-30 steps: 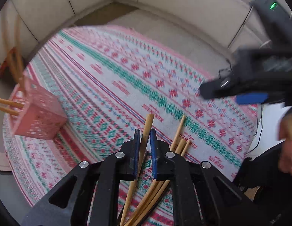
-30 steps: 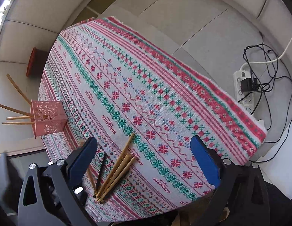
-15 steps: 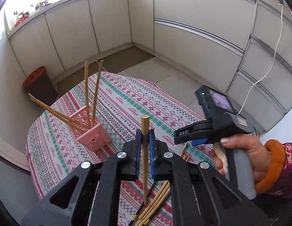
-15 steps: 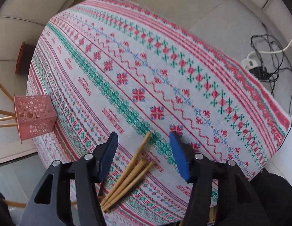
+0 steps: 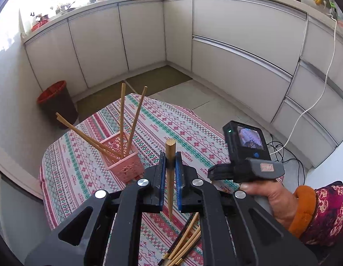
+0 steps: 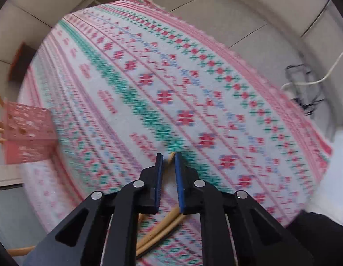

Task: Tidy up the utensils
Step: 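Carry both held chopsticks upright above the pink basket, then open both grippers to drop the chopsticks into the pink basket, then move both grippers down to the remaining bamboo chopsticks on the cloth, then close the left gripper on a chopstick while the right gripper closes on another, then lift both chopsticks upright and carry them above the pink basket, then open the left gripper, then the right gripper, dropping chopsticks into the basket, then lower both grippers to the thin black chopsticks on the cloth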

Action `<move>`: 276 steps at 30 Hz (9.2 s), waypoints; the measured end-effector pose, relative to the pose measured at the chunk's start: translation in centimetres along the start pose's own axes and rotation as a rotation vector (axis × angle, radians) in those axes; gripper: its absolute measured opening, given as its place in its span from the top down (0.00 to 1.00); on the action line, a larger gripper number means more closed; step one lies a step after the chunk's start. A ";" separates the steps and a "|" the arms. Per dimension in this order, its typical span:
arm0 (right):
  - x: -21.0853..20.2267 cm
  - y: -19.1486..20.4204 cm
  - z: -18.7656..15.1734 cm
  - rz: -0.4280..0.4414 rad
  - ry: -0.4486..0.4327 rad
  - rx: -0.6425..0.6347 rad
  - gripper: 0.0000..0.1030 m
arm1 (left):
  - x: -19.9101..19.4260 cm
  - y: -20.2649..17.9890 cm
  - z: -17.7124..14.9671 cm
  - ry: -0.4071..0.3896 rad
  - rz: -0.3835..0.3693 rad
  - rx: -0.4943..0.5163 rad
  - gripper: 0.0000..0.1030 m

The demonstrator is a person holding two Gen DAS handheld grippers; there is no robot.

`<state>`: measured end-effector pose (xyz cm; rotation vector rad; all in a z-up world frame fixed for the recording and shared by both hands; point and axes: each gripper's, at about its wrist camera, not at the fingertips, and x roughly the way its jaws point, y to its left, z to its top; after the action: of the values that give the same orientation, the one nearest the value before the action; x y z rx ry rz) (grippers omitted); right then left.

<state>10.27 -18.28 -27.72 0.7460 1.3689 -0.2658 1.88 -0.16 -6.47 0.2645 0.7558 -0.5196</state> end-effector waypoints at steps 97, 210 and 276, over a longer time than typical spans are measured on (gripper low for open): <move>-25.5 10.8 0.2 0.353 -0.747 -0.416 0.21 | -6.9 10.4 4.8 -0.373 0.270 -0.451 0.21; -28.2 5.5 -4.9 0.267 -0.669 -0.525 0.95 | -6.4 6.9 3.4 -0.198 0.021 -0.242 0.94; -20.3 17.9 -3.1 0.377 -0.852 -0.660 0.47 | -8.2 15.9 3.0 -0.331 0.191 -0.560 0.48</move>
<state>13.88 -8.03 -2.74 0.2508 0.4285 0.1660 7.11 14.89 2.12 -0.2647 0.5191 -0.1488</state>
